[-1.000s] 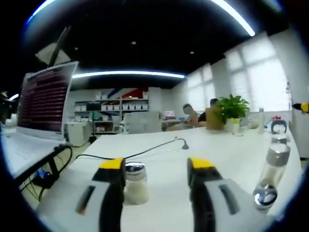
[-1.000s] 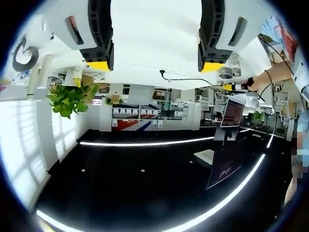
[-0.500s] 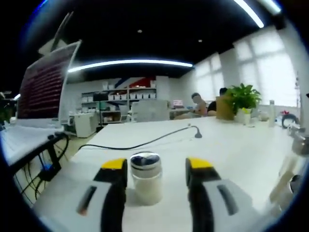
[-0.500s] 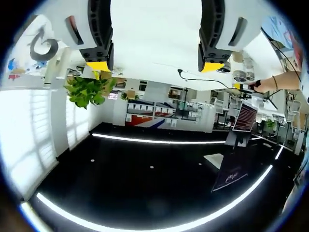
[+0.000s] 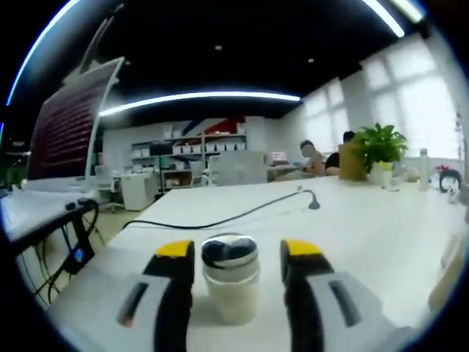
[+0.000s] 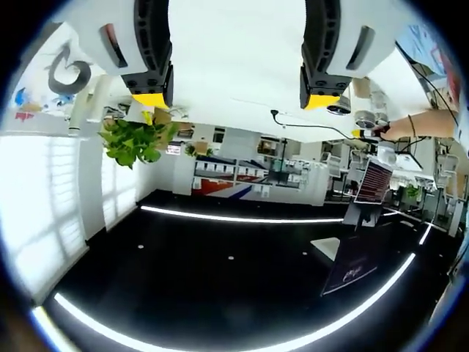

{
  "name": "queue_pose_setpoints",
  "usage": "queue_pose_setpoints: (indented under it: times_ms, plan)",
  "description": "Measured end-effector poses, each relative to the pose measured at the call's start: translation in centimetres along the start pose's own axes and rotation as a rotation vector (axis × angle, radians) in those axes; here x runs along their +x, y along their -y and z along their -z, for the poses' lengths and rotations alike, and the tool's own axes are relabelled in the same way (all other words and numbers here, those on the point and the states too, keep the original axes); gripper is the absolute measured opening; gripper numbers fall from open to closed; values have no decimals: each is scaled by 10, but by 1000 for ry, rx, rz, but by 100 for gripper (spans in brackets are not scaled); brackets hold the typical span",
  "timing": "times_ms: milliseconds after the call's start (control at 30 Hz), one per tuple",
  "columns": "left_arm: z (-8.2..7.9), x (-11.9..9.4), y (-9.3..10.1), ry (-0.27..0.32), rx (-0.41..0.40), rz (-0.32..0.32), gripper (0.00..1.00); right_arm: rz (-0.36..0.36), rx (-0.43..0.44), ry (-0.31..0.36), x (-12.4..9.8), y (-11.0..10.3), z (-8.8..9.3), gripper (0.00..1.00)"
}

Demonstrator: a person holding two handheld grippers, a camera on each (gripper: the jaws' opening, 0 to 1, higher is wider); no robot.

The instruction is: Rotate the seasoning bottle until the label or dispensing opening points toward the visible target arrow and the bottle remains upright within the marked orientation range

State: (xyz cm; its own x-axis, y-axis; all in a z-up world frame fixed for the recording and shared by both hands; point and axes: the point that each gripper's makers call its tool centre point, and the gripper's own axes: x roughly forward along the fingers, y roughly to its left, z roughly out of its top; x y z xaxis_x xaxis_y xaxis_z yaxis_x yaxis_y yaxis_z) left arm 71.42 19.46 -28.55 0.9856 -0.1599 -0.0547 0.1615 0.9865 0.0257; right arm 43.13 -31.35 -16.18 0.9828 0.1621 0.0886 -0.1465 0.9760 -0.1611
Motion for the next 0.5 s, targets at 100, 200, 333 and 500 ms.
queue_pose_setpoints:
  times_ms: [100,200,333,500]
  plan:
    - [1,1,1,0,-2,-2,44,-12,6,4,0,-2,0,72]
    - [3,3,3,-1,-13,4,44,-20,22,11,1,-4,-1,72]
    - [7,6,1,-12,-13,-1,42,-62,37,-7,7,-15,4,72]
    - [7,8,-3,0,-17,5,34,-96,38,-5,9,-23,5,72]
